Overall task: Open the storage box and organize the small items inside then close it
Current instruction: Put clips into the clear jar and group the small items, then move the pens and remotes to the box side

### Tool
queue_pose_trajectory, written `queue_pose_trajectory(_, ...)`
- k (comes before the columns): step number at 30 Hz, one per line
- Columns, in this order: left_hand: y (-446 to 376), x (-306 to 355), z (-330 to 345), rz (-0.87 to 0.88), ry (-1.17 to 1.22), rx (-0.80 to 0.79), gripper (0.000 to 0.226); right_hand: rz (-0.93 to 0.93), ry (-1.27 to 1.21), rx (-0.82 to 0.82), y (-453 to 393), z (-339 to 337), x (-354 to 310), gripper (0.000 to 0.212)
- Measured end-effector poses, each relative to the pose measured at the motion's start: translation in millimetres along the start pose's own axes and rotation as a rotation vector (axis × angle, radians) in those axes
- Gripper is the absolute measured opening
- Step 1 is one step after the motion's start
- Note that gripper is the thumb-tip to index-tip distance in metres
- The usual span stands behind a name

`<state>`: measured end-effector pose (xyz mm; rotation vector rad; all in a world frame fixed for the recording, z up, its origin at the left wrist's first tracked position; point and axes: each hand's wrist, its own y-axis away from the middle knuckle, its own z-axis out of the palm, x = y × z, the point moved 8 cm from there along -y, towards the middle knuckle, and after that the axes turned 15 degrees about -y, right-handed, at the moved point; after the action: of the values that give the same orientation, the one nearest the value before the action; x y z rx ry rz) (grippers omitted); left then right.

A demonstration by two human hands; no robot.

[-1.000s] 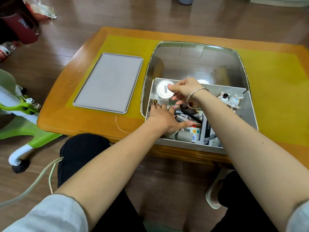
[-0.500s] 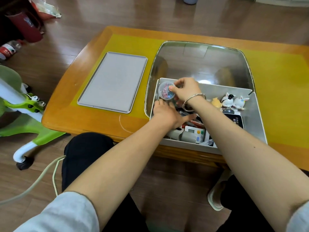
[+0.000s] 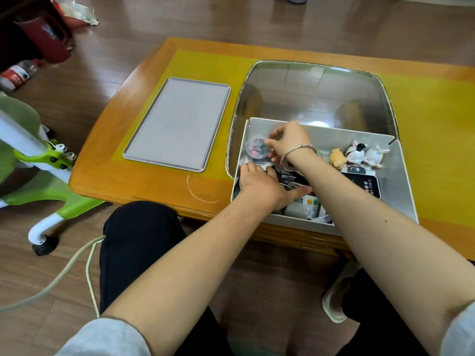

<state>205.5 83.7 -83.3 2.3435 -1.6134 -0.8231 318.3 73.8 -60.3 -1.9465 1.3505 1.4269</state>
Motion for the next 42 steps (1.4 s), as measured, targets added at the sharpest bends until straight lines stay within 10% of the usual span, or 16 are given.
queue_pose_trajectory(7,10.0,-9.4,-4.0,0.001,0.062,0.050,0.105,-0.227,0.321,0.041,13.5,-21.5,-20.3,0.021)
queue_pose_trajectory(12,14.3,-21.3,-28.2,-0.054,0.124,0.350,0.049,-0.281,0.590,-0.039,47.1,-30.9,-12.2,0.026)
queue_pose_trajectory(22,-21.9,-26.1,-30.4,-0.001,-0.260,0.354,0.060,-0.233,0.843,-0.123,60.0,-12.3,17.4,0.041)
queue_pose_trajectory(42,-25.2,-28.6,-41.9,0.006,-0.265,0.546,0.052,-0.335,0.774,-0.063,58.1,-13.6,7.8,0.030)
